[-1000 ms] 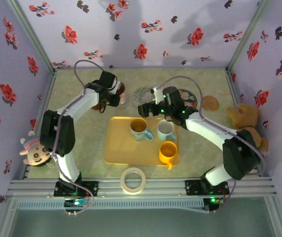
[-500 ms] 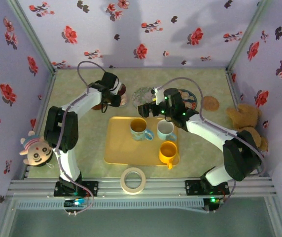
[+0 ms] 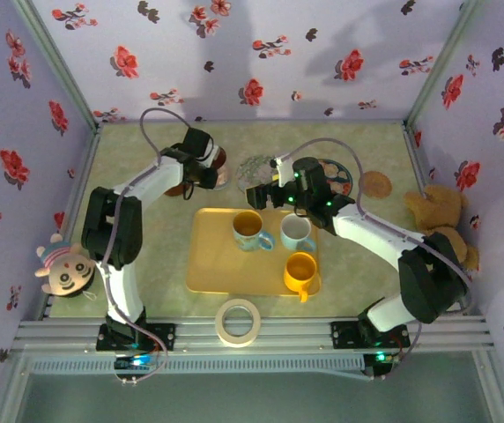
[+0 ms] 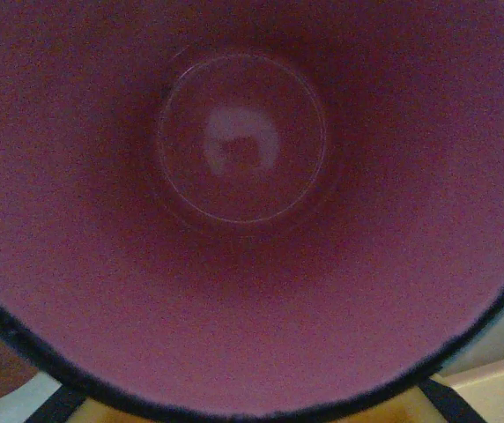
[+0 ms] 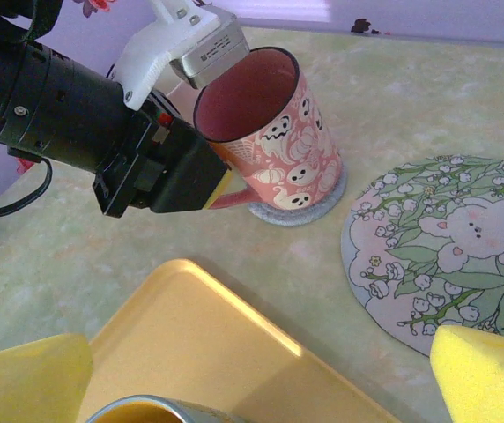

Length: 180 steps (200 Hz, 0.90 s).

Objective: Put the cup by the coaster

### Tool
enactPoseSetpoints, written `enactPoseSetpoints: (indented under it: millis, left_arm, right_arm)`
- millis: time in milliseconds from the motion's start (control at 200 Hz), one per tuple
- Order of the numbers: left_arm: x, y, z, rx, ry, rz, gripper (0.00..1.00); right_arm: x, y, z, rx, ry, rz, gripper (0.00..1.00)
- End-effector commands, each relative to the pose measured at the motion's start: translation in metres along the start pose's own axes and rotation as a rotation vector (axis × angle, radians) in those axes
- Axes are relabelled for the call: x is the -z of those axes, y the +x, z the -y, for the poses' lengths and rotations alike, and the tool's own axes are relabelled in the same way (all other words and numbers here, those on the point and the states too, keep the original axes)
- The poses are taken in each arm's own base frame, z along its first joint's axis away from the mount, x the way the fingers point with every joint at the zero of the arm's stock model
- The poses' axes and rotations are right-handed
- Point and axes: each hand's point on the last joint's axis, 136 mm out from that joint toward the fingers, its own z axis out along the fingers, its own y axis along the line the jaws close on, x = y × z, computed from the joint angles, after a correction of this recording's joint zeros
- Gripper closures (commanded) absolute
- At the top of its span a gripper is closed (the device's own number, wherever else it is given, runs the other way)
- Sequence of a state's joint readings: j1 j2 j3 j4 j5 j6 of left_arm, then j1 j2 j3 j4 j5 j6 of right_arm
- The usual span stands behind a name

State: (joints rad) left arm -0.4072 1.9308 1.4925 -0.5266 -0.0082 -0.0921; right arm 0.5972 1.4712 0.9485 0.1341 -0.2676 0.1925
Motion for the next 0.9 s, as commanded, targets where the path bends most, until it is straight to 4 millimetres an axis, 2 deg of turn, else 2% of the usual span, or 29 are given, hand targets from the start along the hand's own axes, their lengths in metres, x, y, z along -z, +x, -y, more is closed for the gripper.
enactPoseSetpoints:
  millis: [0,315,580,895]
  left_arm:
    - [0.013,-0.042,-0.007,-0.021,-0.030,0.138,1.00]
    - [0.014,-0.040,-0.015,-0.041,-0.070,0.127,1.00]
    - [0.010,-0.035,-0.013,-0.043,-0.061,0.089,1.00]
    - [0.010,-0.030,-0.013,-0.045,-0.064,0.054,0.84]
  right_arm:
    - [0.004,-0.007,-0.003,0.008,-0.015,0.025,0.01]
    - [0.005,-0.008,-0.001,0.014,-0.008,0.019,0.00]
    - [0.004,-0.007,-0.002,0.012,-0.019,0.006,0.01]
    - [0.005,-0.006,-0.002,0.012,-0.018,0.005,0.01]
